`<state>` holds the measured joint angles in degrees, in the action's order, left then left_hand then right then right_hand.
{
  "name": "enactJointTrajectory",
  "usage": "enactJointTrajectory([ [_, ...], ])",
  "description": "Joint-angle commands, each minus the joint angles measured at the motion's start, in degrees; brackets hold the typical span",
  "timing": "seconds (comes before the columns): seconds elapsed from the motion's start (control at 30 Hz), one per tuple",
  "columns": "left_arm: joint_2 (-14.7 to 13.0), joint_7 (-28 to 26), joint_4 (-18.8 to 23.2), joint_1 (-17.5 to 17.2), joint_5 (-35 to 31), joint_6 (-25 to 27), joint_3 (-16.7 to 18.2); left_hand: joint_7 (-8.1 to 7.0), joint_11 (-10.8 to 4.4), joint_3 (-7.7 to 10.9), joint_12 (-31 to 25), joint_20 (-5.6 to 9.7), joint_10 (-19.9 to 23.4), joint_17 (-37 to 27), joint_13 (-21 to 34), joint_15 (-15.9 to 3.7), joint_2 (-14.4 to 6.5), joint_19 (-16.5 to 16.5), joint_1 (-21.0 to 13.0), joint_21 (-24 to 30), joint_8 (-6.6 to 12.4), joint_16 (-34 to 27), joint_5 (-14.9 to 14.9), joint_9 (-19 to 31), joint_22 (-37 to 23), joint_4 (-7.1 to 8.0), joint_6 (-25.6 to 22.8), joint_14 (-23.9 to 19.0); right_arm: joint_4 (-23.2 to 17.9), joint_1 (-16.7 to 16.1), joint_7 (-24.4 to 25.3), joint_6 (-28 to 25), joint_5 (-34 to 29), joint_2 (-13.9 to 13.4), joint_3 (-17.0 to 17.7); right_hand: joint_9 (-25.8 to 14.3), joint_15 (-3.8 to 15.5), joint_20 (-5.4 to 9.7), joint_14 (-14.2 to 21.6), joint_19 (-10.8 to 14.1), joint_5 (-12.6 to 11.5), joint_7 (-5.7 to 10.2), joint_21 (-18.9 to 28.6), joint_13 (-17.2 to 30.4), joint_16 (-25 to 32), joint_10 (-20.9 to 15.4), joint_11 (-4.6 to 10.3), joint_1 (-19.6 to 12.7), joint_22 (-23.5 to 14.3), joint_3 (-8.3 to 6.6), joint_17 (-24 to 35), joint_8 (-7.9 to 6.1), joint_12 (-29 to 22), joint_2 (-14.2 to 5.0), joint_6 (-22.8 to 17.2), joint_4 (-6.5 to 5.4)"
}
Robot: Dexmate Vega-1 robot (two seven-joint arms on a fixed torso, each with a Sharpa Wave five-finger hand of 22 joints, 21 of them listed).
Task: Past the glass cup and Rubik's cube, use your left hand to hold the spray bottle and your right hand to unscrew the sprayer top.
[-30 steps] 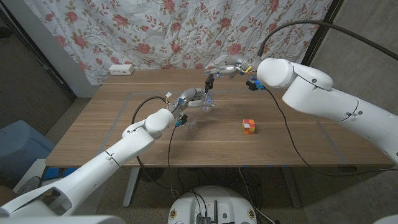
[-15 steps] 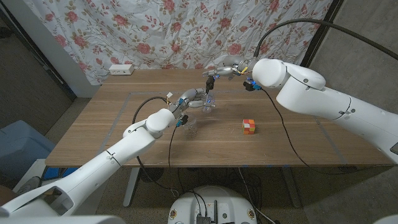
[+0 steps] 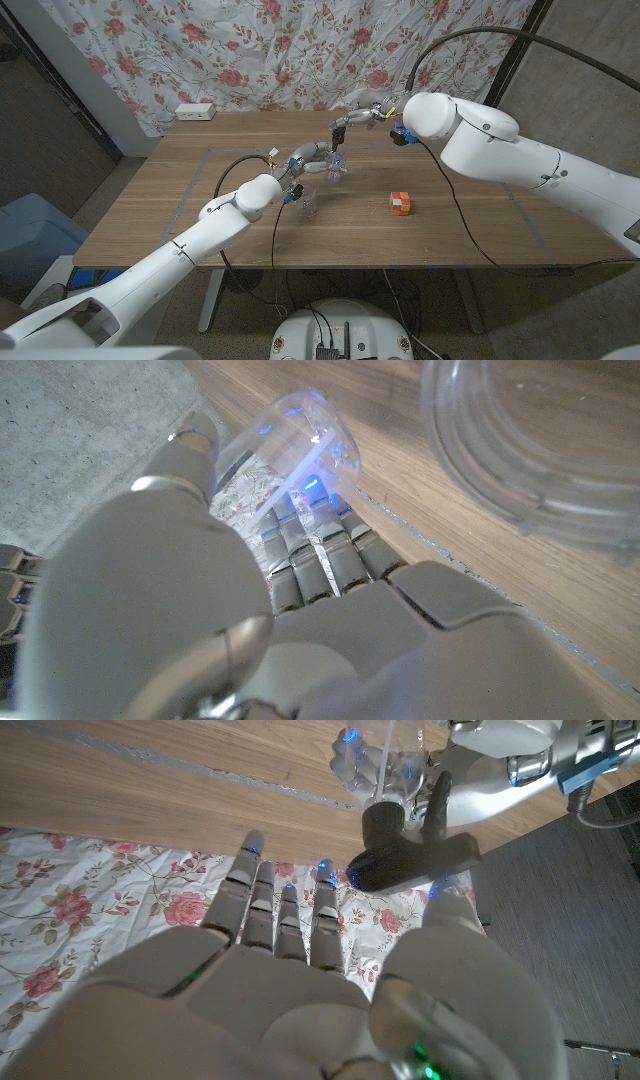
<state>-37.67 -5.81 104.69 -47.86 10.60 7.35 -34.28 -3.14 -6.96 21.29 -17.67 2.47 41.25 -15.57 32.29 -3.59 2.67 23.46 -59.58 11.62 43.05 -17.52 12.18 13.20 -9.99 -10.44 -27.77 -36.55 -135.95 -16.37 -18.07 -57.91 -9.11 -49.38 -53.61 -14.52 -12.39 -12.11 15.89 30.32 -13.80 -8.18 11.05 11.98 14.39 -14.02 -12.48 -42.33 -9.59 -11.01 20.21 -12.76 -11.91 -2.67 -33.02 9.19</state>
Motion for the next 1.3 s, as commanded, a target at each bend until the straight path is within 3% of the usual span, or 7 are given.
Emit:
enactJointTrajectory([
  [0.03,0.21,0.1,-0.24,0.11,0.39,-0.35,-0.03,0.61,-1.12,1.37,-0.12,2.24,1.18,-0.14,0.15,-7.21,-9.95,0.36,6.45,0.28,4.13,0.1,-0.02,0.31,-0.32,1.08,-3.67,-0.38,0.44,0.68,-0.29,-0.07,1.62,0.12,0.03,-0.19,-0.2,-0.03,0.55,0.5,-0.14,0.37,0.03,0.19,-0.18,-0.08,0.12,-1.45,-0.19,-0.36,-0.05,-0.25,0.05,-0.22,0.12,0.56],
  [0.27,0.16,0.1,-0.27,0.1,0.38,-0.5,-0.02,0.61,-1.11,1.43,-0.12,2.26,1.27,-0.14,0.2,-7.19,-10.04,0.39,6.67,0.3,4.19,0.13,-0.05,0.32,-0.32,1.09,-3.73,-0.52,0.6,0.25,0.53,0.63,2.33,0.17,0.65,-0.28,-0.1,0.05,0.64,1.03,-0.57,0.79,0.08,0.2,-0.22,-0.33,0.18,-4.55,-0.17,-1.81,-0.08,-0.55,-0.05,-0.71,-0.31,1.05],
  [0.47,0.18,0.22,-0.37,0.08,0.53,-0.64,-0.03,0.74,-1.05,1.42,-0.08,2.28,1.22,-0.17,0.22,-7.18,-10.02,0.41,6.79,0.31,4.22,0.11,-0.08,0.3,-0.32,1.07,-3.81,-0.58,0.81,-0.04,0.88,1.47,3.14,0.13,1.27,-0.48,-0.01,0.16,0.58,1.41,-2.71,2.02,-0.04,0.26,-0.27,-0.43,0.34,-11.73,-0.13,-4.82,-0.04,-0.84,-0.08,-1.15,-0.86,1.43],
  [0.67,0.28,0.24,-0.58,0.15,0.51,-0.86,-0.1,0.69,-0.96,1.47,-0.08,2.29,1.29,-0.2,0.27,-7.09,-10.1,0.41,6.96,0.31,4.23,0.17,-0.11,0.31,-0.32,1.06,-3.76,-0.55,1.02,-0.1,1.1,1.83,3.5,0.21,1.44,-0.63,0.15,0.25,0.67,1.77,-4.47,2.82,-0.03,0.22,-0.13,-0.35,0.82,-16.03,-0.09,-6.39,0.11,-1.04,-0.03,-1.15,-1.53,1.53],
  [1.17,0.5,0.52,-0.87,0.37,0.57,-1.01,-0.33,0.7,-0.99,1.5,-0.03,2.31,1.36,-0.2,0.34,-7.11,-10.03,0.45,7.36,0.33,4.26,0.25,-0.18,0.26,-0.32,1.02,-3.83,-0.65,0.93,-0.53,2.2,2.16,2.93,0.19,1.39,-0.97,0.26,1.29,1.43,2.93,-6.09,5.15,0.14,0.11,0.44,-1.45,2.39,-21.03,-0.05,-7.8,0.47,-1.84,-0.37,-1.03,-4.13,1.46],
  [1.3,0.57,0.55,-0.98,0.47,0.44,-1.11,-0.44,0.65,-0.97,1.53,-0.04,2.3,1.44,-0.24,0.37,-7.16,-10.05,0.47,7.36,0.34,4.23,0.26,-0.19,0.24,-0.32,0.95,-3.76,-0.62,0.72,-1.13,3.01,2.31,2.73,0.26,1.74,-1.06,0.66,1.82,1.64,3.08,-6.36,6.92,0.12,0.08,0.62,-1.89,3.17,-22.65,-0.06,-8.08,0.6,-2.35,-0.47,-0.85,-5.82,1.44],
])
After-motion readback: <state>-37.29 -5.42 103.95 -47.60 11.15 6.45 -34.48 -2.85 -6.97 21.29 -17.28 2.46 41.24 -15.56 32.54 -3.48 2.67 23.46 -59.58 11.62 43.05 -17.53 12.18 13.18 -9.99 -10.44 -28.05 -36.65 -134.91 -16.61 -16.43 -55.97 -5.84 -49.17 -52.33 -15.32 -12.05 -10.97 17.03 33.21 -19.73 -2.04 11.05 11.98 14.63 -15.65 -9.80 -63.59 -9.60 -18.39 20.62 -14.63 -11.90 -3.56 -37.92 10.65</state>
